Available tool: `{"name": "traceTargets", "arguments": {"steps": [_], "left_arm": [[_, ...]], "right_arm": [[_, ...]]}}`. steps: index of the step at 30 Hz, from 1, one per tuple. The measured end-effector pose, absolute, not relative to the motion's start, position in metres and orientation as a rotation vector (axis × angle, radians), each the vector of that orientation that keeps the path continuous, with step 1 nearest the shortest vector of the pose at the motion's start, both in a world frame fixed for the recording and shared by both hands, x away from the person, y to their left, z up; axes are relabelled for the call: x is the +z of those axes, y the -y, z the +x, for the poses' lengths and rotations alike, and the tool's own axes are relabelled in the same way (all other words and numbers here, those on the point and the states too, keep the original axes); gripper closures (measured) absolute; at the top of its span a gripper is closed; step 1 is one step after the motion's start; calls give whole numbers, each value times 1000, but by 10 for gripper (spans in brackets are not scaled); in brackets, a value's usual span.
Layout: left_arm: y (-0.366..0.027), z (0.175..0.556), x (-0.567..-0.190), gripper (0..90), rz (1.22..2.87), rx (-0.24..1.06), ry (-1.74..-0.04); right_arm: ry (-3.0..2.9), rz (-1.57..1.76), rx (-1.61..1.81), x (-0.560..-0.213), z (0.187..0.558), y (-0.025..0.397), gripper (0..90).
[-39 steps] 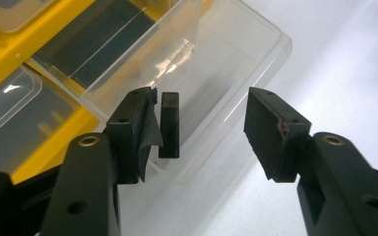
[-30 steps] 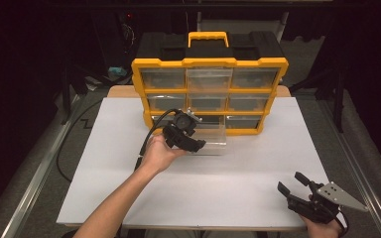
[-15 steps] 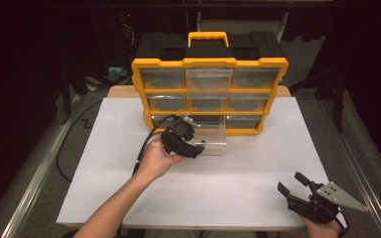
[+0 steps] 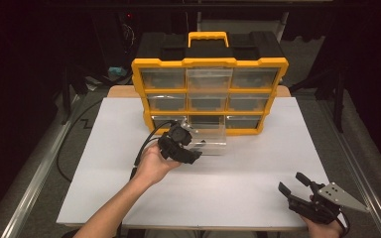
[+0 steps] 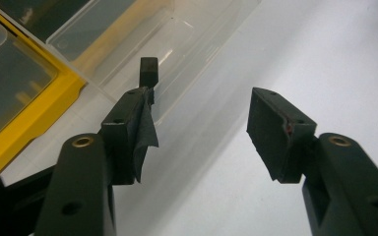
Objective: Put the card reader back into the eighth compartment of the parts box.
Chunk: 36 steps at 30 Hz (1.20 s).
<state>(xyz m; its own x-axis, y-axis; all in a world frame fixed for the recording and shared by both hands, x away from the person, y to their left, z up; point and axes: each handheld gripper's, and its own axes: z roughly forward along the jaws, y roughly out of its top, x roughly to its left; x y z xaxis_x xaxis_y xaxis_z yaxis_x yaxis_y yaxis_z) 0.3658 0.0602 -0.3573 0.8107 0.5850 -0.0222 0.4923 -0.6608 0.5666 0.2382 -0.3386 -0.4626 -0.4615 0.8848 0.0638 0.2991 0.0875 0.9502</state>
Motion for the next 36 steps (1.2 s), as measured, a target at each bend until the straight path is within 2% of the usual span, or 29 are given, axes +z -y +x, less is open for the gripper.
{"name": "traceTargets", "arguments": {"steps": [13, 36], "left_arm": [[-61, 349, -363, 422, 2416, 235, -762], [-83, 341, -377, 415, 2361, 245, -818]], "right_arm": [[-1825, 1158, 1390, -463, 238, 338, 269], [-1830, 1166, 1387, -463, 239, 338, 269]]}}
